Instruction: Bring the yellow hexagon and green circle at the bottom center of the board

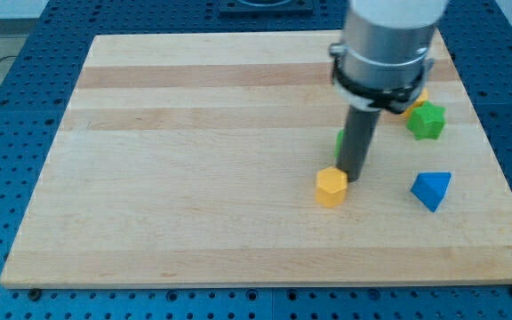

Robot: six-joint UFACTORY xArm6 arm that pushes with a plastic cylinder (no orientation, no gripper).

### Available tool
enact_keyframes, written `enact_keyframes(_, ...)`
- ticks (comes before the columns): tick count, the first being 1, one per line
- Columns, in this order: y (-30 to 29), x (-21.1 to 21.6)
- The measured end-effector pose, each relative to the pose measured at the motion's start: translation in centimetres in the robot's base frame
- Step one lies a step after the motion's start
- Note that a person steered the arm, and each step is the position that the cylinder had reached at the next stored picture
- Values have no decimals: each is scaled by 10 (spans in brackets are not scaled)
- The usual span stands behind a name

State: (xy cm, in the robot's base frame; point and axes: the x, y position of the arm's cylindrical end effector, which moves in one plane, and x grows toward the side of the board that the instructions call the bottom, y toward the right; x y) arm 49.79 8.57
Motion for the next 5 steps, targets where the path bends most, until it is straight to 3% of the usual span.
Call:
enact_keyframes(1,-20,18)
enact_keyframes(3,-21,-7)
enact_keyframes(5,-53,29)
